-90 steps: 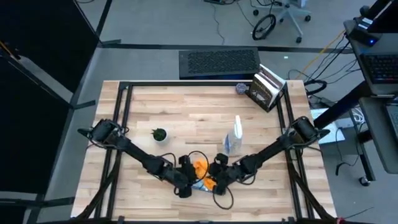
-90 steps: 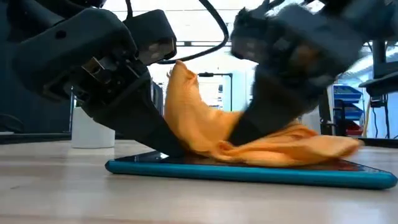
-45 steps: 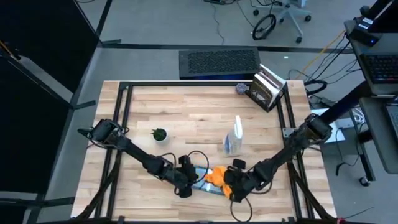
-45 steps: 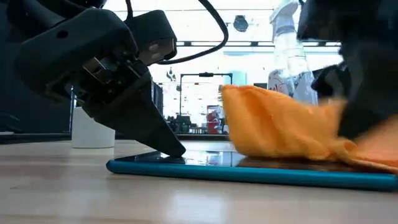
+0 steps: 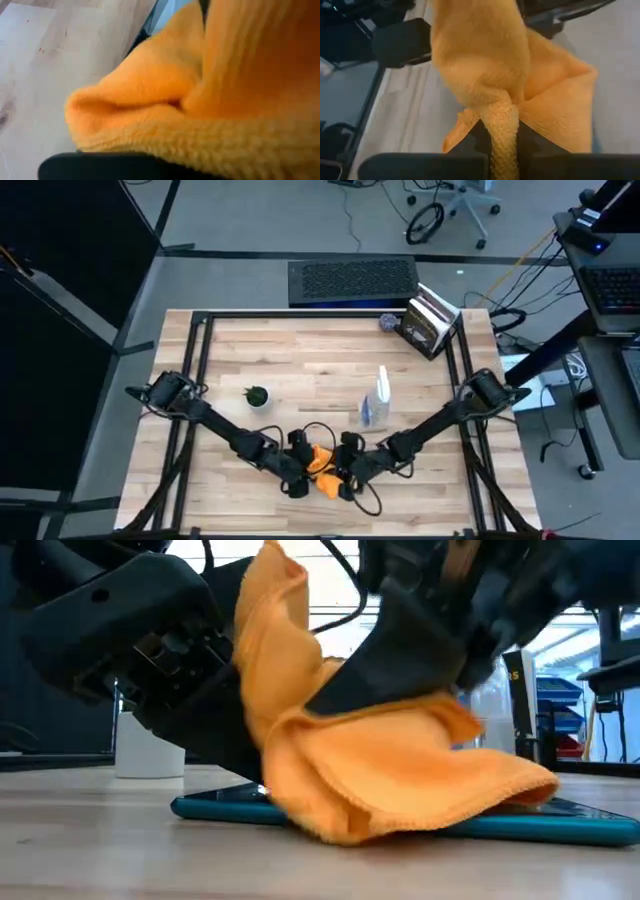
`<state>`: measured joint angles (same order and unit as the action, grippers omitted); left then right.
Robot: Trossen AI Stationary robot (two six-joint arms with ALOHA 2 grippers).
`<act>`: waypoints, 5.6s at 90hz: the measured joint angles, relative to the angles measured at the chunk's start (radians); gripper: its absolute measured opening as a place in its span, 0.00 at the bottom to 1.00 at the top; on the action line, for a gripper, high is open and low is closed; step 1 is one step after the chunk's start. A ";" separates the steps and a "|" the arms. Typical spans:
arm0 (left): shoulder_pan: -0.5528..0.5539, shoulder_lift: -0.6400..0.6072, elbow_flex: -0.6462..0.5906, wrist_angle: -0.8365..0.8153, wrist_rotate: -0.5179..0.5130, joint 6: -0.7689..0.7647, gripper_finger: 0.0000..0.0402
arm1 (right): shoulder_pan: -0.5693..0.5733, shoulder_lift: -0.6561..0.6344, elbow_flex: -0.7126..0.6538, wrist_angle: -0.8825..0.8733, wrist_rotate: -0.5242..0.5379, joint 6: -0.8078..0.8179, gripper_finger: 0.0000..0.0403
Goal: Apply microfiber cloth
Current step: Wipe the tablet with the microfiber cloth
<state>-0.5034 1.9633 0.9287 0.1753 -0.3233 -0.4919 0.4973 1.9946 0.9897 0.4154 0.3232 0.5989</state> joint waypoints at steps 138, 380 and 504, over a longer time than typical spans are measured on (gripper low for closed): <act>0.000 0.000 0.002 -0.012 -0.001 0.001 0.00 | 0.056 -0.091 -0.001 -0.140 0.160 -0.089 0.03; 0.003 -0.049 0.035 0.122 0.210 -0.206 0.00 | 0.007 -0.084 -0.002 -0.358 0.175 -0.083 0.03; -0.014 -0.154 0.004 -0.405 0.047 -0.342 0.00 | 0.118 -0.202 0.000 -0.706 0.005 -0.009 0.03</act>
<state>-0.5179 1.8095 0.9329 -0.2295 -0.2764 -0.8341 0.6155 1.7924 0.9901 -0.2904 0.3280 0.5900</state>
